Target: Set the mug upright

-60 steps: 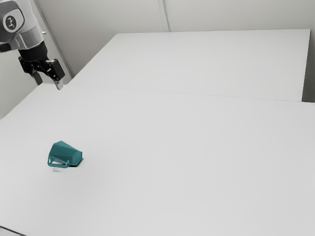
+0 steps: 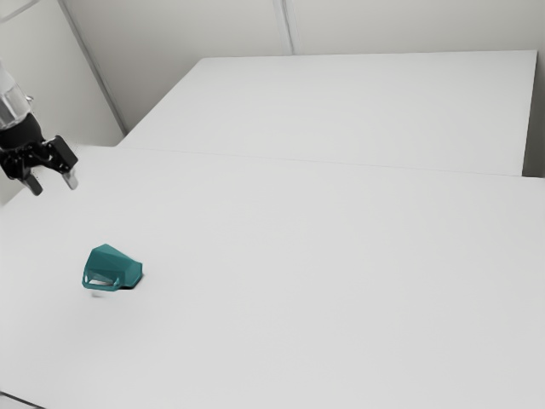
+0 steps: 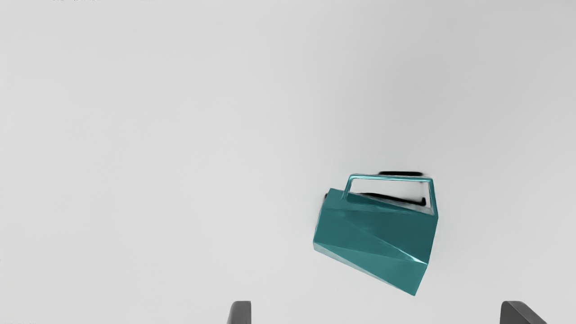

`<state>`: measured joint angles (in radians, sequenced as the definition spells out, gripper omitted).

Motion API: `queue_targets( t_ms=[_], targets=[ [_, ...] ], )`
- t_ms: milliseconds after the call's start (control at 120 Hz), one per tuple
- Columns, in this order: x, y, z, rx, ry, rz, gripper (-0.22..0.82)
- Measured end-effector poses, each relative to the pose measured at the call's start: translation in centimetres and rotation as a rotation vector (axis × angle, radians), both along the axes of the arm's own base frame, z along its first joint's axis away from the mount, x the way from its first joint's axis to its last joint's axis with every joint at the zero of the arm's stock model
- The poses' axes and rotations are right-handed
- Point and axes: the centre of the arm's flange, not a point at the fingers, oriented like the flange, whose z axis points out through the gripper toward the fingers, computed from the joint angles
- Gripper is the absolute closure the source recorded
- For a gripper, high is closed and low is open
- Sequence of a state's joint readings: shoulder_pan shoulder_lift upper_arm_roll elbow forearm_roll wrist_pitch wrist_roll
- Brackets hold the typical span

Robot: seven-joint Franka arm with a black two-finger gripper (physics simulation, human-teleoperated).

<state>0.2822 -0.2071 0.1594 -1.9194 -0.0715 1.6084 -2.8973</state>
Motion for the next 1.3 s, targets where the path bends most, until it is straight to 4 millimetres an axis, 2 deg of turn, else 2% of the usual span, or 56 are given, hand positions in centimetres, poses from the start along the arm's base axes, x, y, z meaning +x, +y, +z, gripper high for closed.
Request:
queue_targets(
  t_ms=[133, 233, 542, 675, 908, 1100, 1300],
  targets=[
    [-2.2, 4.2, -4.7, -0.143, 0.034, 0.148, 0.0],
    [-2.5, 7.1, -8.3, -0.227, 0.056, 0.241, 0.0],
    [-2.8, 12.5, -15.7, -0.398, 0.046, 0.445, 0.0],
    [-2.4, 13.3, -18.7, -0.459, 0.051, 0.498, 0.0],
    [-0.8, 14.6, -22.4, -0.512, 0.058, 0.551, 0.0],
    [2.1, 16.3, -23.4, -0.515, 0.024, 0.563, 0.0],
    [3.4, 16.3, -24.9, -0.542, 0.022, 0.573, 0.0]
  ],
)
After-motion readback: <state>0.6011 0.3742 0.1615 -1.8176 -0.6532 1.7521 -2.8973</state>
